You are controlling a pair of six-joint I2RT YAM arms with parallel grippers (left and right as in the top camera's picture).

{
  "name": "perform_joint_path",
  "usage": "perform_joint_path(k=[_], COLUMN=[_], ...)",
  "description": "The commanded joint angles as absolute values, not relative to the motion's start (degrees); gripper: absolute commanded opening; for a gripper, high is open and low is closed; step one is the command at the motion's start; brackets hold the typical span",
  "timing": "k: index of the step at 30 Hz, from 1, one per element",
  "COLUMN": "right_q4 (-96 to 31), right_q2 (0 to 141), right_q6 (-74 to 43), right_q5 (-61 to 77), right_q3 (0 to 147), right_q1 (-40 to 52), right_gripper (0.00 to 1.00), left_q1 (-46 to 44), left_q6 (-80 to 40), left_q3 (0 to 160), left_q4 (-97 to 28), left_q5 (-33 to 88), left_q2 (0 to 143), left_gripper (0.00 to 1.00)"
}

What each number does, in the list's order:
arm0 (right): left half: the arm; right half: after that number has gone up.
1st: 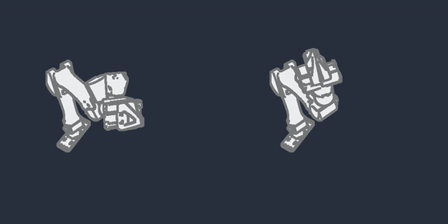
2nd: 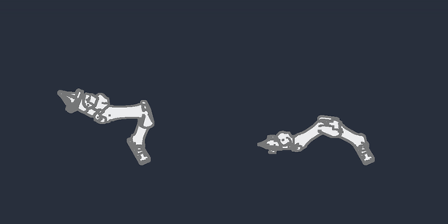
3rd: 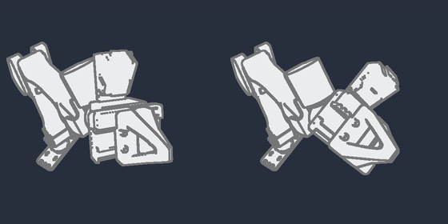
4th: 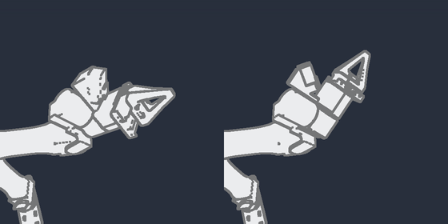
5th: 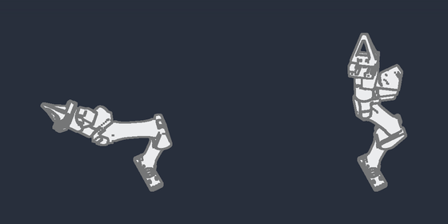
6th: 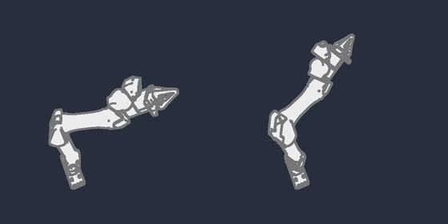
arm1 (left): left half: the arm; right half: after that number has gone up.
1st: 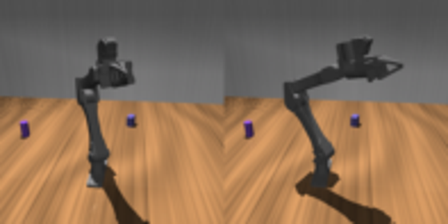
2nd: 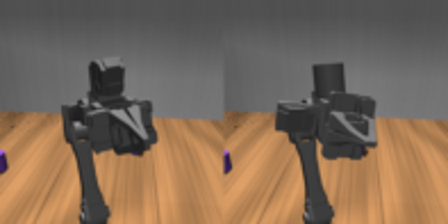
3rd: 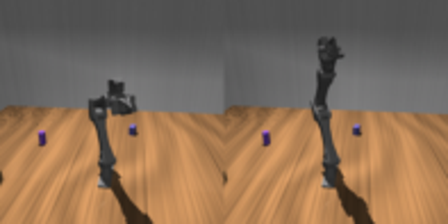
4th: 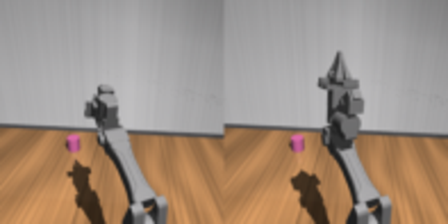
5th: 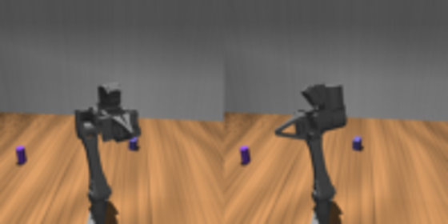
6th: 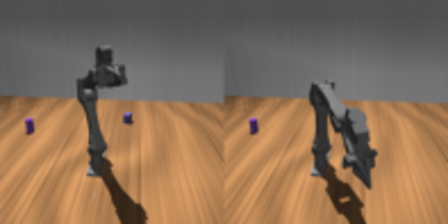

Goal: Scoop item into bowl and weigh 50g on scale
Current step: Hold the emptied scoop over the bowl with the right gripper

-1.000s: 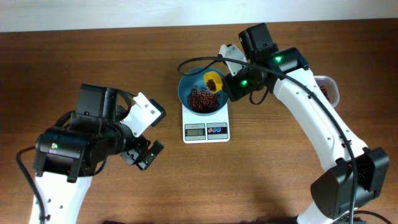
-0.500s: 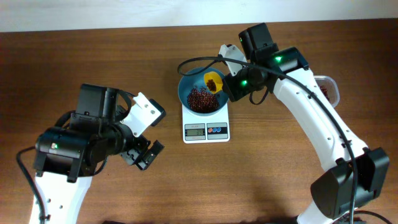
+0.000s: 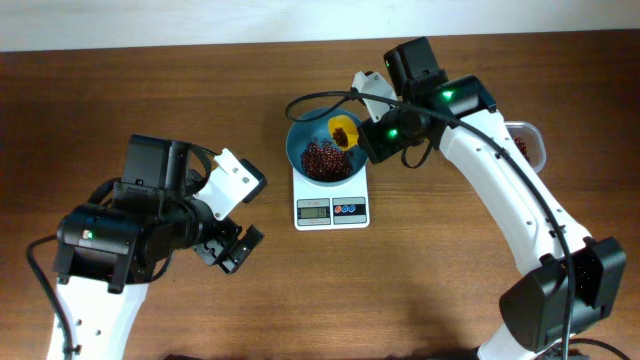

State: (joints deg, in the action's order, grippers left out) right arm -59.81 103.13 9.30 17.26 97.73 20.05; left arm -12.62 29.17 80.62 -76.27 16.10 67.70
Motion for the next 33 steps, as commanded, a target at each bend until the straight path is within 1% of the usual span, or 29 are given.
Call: perform_joint_path(k=[1, 5, 8, 33], right_q4=[-60.1, -60.27, -60.75, -60.66], right_q2=[102.98, 103.02, 102.94, 103.66], right_q6=[9.98, 11.25, 11.03, 9.34], right_q5=[17.54, 12.62, 14.57, 12.36], right_q3=[100.16, 100.71, 101.41, 102.02], right_q1=[21.15, 22.22, 22.5, 22.92], right_gripper=[0.04, 0.04, 0.04, 0.04], left_q1=[-12.36, -12.36, -12.36, -12.36], left_q6=[30.06, 30.06, 30.06, 30.06], left_q3=[81.47, 81.47, 81.47, 81.47], left_q4=[-76.18, -76.18, -76.18, -76.18], left_q5=[16.78, 16.78, 16.78, 16.75], left_q2=[67.37, 67.37, 67.37, 67.37], left_gripper=[0.99, 0.99, 0.99, 0.99])
